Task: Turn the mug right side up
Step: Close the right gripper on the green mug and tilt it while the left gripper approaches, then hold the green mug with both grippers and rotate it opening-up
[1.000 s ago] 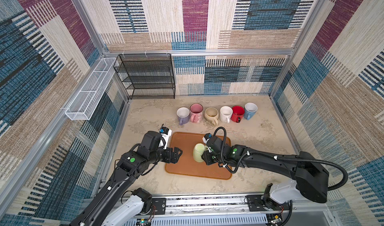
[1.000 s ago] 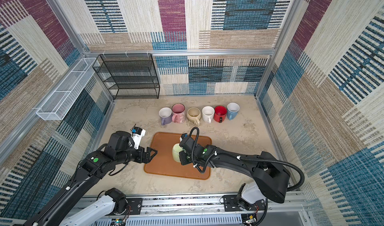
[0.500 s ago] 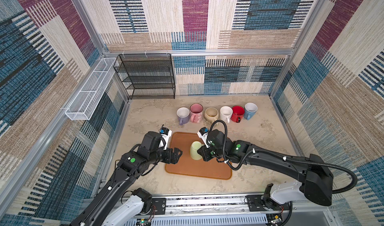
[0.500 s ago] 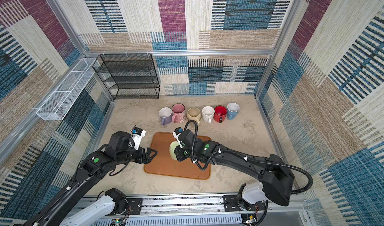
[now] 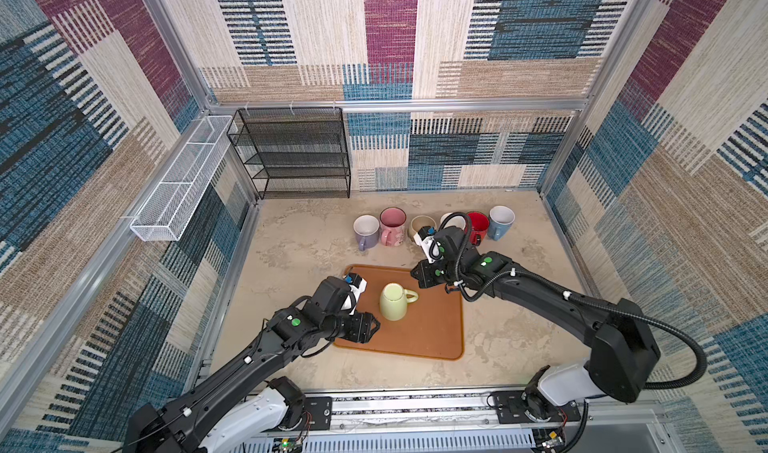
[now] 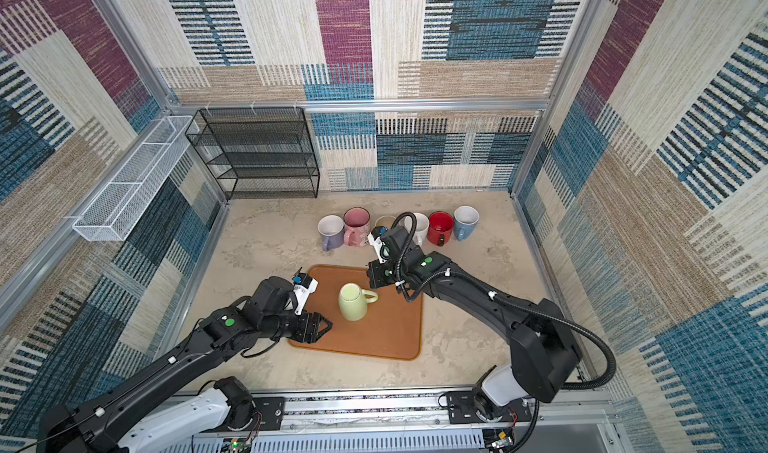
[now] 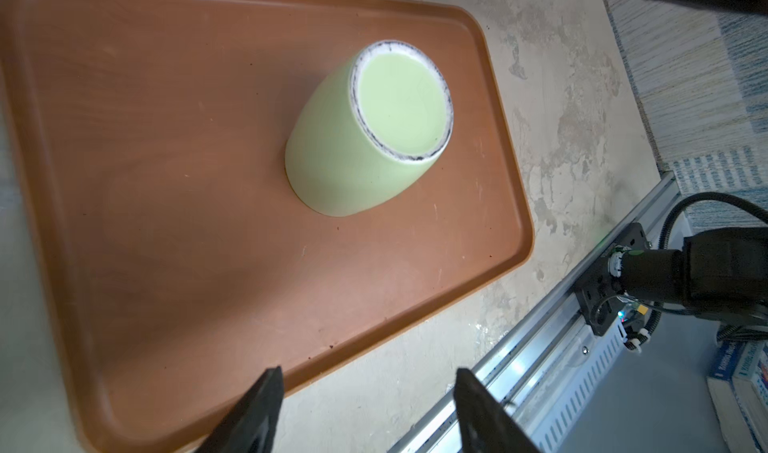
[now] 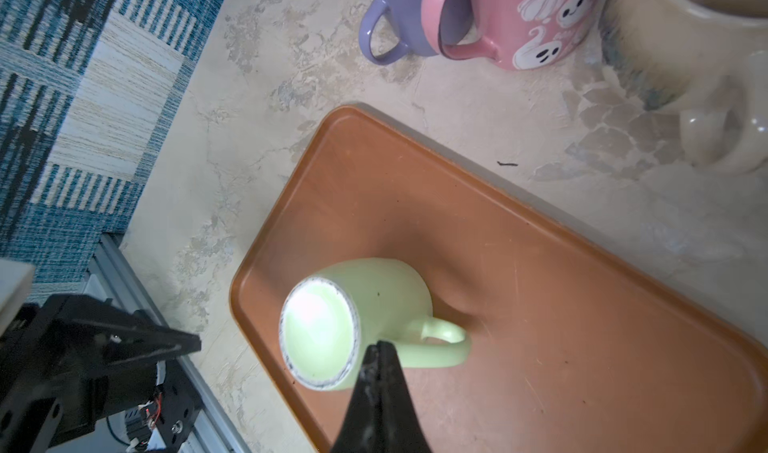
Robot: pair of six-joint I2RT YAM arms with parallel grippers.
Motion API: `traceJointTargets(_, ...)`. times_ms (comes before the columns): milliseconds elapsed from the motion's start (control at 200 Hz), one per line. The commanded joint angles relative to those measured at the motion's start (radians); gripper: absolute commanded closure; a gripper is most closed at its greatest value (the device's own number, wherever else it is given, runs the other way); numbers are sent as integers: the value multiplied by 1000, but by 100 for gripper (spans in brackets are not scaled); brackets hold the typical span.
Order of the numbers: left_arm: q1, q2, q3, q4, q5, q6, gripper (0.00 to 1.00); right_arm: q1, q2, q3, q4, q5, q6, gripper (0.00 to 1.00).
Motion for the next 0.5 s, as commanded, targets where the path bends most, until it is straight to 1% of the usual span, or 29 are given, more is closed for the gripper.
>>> traceJointTargets(0, -21, 34, -22, 126, -19, -63, 41, 0, 53, 16, 24, -26, -35, 98)
traceJointTargets(130, -39, 91, -44, 214, -8, -86, 52, 1, 92, 6, 25, -36, -51, 100)
traceJointTargets(280, -39, 179, -51, 308, 30, -106, 62, 1, 92, -28, 34, -63, -54, 100)
traceJointTargets(496, -40, 277, -27, 367, 32, -102, 72, 14, 71, -70, 29, -79, -63, 100)
